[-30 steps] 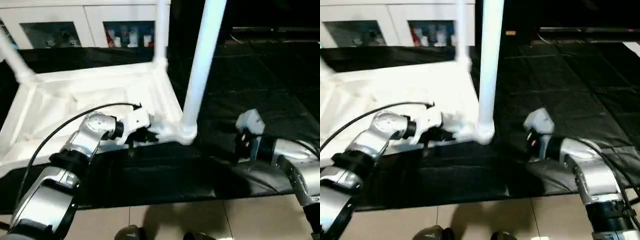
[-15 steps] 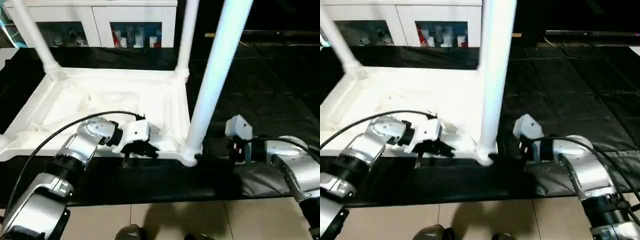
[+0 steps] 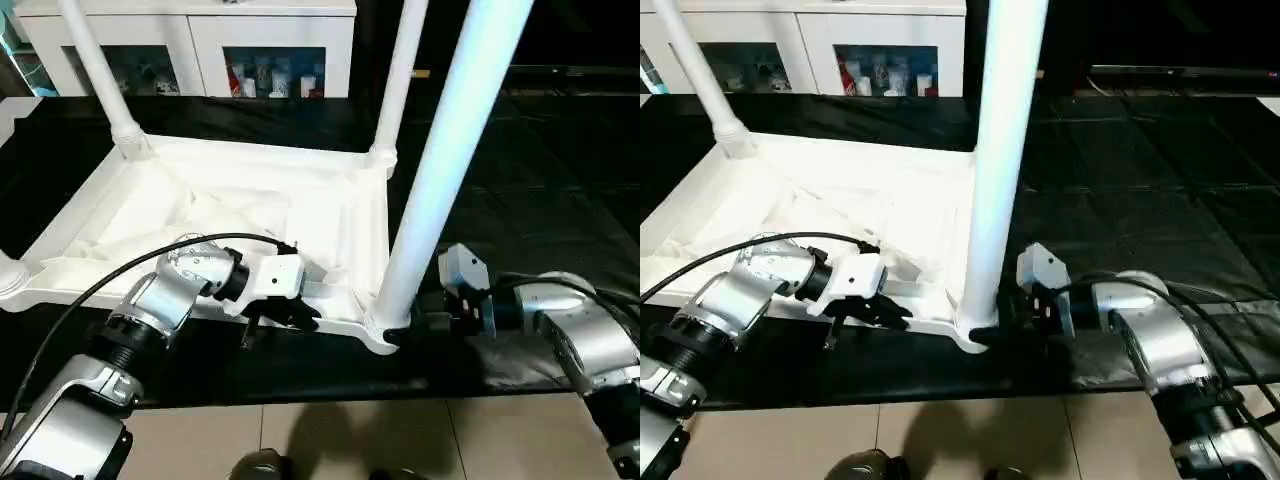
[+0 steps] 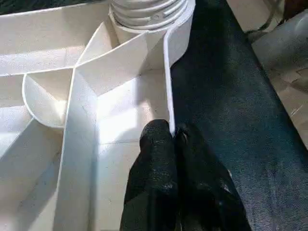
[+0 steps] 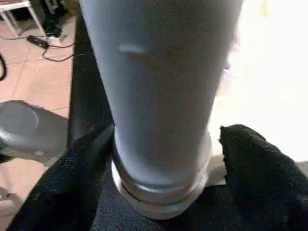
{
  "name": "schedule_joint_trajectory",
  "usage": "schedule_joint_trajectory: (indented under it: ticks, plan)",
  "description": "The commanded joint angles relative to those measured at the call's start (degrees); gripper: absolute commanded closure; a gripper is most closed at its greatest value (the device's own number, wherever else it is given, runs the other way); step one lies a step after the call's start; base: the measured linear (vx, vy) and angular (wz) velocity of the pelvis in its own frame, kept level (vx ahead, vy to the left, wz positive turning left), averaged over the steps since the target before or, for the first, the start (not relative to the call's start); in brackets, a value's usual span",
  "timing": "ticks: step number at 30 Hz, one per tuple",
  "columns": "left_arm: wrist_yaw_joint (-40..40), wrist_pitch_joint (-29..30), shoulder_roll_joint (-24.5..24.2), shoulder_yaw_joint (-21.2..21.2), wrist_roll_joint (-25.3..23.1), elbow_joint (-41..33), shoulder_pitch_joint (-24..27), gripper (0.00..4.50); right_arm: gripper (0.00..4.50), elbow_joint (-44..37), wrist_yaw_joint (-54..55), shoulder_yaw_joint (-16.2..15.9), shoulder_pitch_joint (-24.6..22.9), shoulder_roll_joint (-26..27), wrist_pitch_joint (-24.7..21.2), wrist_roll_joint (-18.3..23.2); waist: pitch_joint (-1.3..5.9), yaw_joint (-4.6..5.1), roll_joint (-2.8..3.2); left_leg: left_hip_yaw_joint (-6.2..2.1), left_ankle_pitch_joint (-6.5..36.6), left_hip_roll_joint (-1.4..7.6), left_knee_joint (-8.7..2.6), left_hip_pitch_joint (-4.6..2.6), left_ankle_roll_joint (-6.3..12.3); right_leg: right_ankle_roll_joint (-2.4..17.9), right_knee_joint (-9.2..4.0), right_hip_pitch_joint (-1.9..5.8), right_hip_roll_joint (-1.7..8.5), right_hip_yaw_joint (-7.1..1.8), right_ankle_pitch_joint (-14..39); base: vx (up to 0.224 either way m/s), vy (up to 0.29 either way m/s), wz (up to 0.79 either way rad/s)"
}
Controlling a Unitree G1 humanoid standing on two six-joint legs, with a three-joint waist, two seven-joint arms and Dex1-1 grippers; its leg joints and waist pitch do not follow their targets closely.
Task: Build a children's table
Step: Rotate leg to tighten
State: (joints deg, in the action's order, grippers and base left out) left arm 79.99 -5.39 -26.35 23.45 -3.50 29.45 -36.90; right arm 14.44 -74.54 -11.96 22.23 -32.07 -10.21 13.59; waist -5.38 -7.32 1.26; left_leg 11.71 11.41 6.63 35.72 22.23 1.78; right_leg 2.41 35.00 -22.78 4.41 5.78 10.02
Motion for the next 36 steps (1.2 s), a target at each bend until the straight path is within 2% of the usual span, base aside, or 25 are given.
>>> schedule_joint_trajectory:
  ticks: [1,7,11,16,20,21,23,24,25,27,28,29,30,31,32,33,34,35,36]
  plan:
    - [1.95,-0.76,-0.09,1.87,-0.85,-2.36,0.1,4.5,1.01,0.55,-1.19,-0.84,0.65,-0.11,0.95,0.18,5.54,0.34,-0.71,-3.53,8.25,7.95,-4.29,-1.46,2.62,12.38,-3.9,2.75,7.27,-4.51,12.74,0.0,0.0,0.0]
    - [2.07,-0.47,-0.52,2.03,-0.97,-3.05,0.46,4.5,1.55,1.58,-2.64,-1.31,0.7,0.0,1.6,0.34,5.66,0.29,-0.75,-3.47,7.2,7.83,-4.13,-1.35,3.22,12.73,-3.78,2.85,7.2,-4.47,11.31,0.0,0.0,0.0]
    - [2.07,-0.57,-0.7,2.23,-1.02,-2.85,0.39,4.5,1.73,1.63,-3.1,-1.18,0.39,0.24,1.69,0.33,5.69,0.26,-0.68,-3.5,7.26,7.86,-4.11,-1.38,3.28,12.69,-3.77,2.85,7.18,-4.42,11.41,0.0,0.0,0.0]
    - [1.91,0.05,-0.6,2.08,-0.83,-2.57,0.34,4.5,1.76,1.24,-3.19,-1.21,-0.4,0.41,1.61,0.86,5.67,0.27,-0.61,-3.52,7.84,7.88,-4.14,-1.45,2.85,12.65,-3.86,2.81,7.19,-4.43,12.1,0.0,0.0,0.0]
    - [-0.09,2.79,0.6,1.02,-0.43,-1.32,-0.13,4.5,1.77,-0.08,-1.14,-0.65,-1.92,1.08,-0.53,1.52,5.71,0.29,-0.65,-3.47,7.27,7.93,-4.15,-1.45,3.03,12.89,-3.7,2.85,7.14,-4.46,10.91,0.0,0.0,0.0]
    - [-0.63,3.36,0.93,0.75,-0.34,-0.99,-0.3,4.5,1.77,-0.24,-0.58,-0.49,-2.18,1.3,-0.92,1.52,5.71,0.15,-0.49,-3.55,7.37,7.96,-4.15,-1.51,3.1,12.94,-3.74,2.76,7.17,-4.44,11.0,0.0,0.0,0.0]
    - [-1.99,3.84,1.69,0.15,-0.17,-0.33,-0.65,4.5,1.77,-0.01,1.25,-0.16,-2.38,1.96,-2.07,1.29,5.56,0.19,-0.59,-3.6,8.89,7.86,-4.28,-1.48,2.6,12.54,-4.1,2.76,7.18,-4.39,13.08,0.0,0.0,0.0]
    - [-5.51,6.0,3.62,-1.36,0.25,1.24,-1.84,4.5,1.77,2.0,6.94,0.55,-1.96,3.93,-3.7,-0.38,5.49,0.43,-0.65,-3.75,10.28,7.91,-4.48,-1.52,1.71,12.03,-4.37,2.85,7.27,-4.43,15.36,0.0,0.0,0.0]
    - [-6.62,6.97,4.27,-1.88,0.45,1.75,-2.32,4.5,1.77,2.88,9.13,0.81,-1.71,4.71,-3.97,-1.1,5.4,0.39,-0.46,-3.77,11.19,7.78,-4.47,-1.64,1.32,11.69,-4.64,2.72,7.23,-4.37,16.8,0.0,0.0,0.0]
    - [-12.25,12.35,7.4,-4.25,1.1,4.05,-5.03,4.5,1.78,7.92,19.92,2.68,0.35,9.0,-5.55,-3.58,4.96,1.41,-0.56,-4.04,17.19,7.51,-4.43,-2.66,-1.96,10.56,-5.7,2.02,7.43,-4.3,25.37,0.0,0.0,0.0]
    - [-14.87,14.38,8.78,-5.22,1.27,5.16,-6.4,4.5,1.78,10.23,24.66,3.6,1.49,11.0,-6.23,-4.36,4.83,1.78,-0.52,-4.32,18.84,7.38,-4.41,-2.77,-2.81,10.26,-5.82,1.96,7.35,-4.02,27.44,-0.056,0.01,-0.03]
    - [-17.73,15.97,10.21,-6.16,1.34,6.46,-7.84,4.5,1.78,12.51,28.99,4.4,2.67,12.97,-6.75,-4.86,4.87,2.58,-0.82,-4.99,21.04,7.42,-4.75,-2.38,-4.16,8.85,-5.91,2.47,7.42,-3.6,29.77,-0.061,0.029,-0.14]
    - [-20.65,17.38,11.51,-6.99,1.23,7.82,-9.22,4.5,1.78,14.62,33.11,5.02,3.79,14.8,-6.64,-5.5,4.89,3.44,-0.54,-5.45,22.54,7.64,-4.92,-2.07,-5.15,8.08,-5.83,2.74,7.68,-3.45,29.95,-0.061,0.029,-0.14]
    - [-24.64,19.14,13.18,-8.05,0.98,9.59,-11.05,4.5,1.78,17.97,38.77,6.01,5.63,17.25,-7.15,-5.98,4.96,3.85,-0.55,-5.43,23.1,7.54,-5.01,-2.01,-5.35,7.68,-5.97,2.76,7.44,-3.33,29.71,0.0,0.0,0.0]
    - [-24.64,19.14,13.18,-8.05,0.98,9.59,-11.05,4.5,1.78,17.97,38.77,6.01,5.63,17.25,-7.15,-5.98,5.05,4.16,-0.31,-5.61,23.98,7.68,-5.04,-2.02,-5.86,7.89,-5.7,2.69,7.56,-3.38,28.65,0.0,0.0,0.0]
    - [-28.34,20.57,14.64,-8.93,0.65,11.2,-12.71,4.5,1.78,21.06,43.88,6.82,7.42,19.42,-7.37,-6.42,5.15,5.11,-0.25,-5.53,25.25,7.37,-5.07,-2.07,-6.12,8.7,-5.85,2.61,7.42,-3.45,25.6,0.0,0.0,0.0]
    - [-30.3,21.05,15.37,-9.29,0.39,12.01,-13.55,4.5,1.78,22.69,46.49,7.09,8.43,20.49,-7.06,-6.74,5.29,5.18,-0.2,-5.51,24.94,7.33,-4.99,-2.08,-6.03,9.26,-5.77,2.55,7.64,-3.59,24.3,0.0,0.0,0.0]
    - [-30.3,21.05,15.37,-9.29,0.39,12.01,-13.55,4.5,1.78,22.69,46.49,7.09,8.43,20.49,-7.06,-6.74,5.46,5.25,-0.28,-5.28,23.33,7.32,-4.85,-2.21,-5.59,10.36,-5.74,2.62,7.76,-3.8,21.17,0.0,0.0,0.0]
    - [-32.97,21.71,16.41,-9.92,0.28,13.05,-14.66,4.5,1.78,25.2,49.7,7.52,10.02,22.02,-6.41,-6.88,5.54,5.29,-0.36,-4.83,20.38,7.06,-4.62,-1.73,-4.27,11.33,-5.57,2.88,7.9,-4.09,18.09,0.0,0.0,0.0]
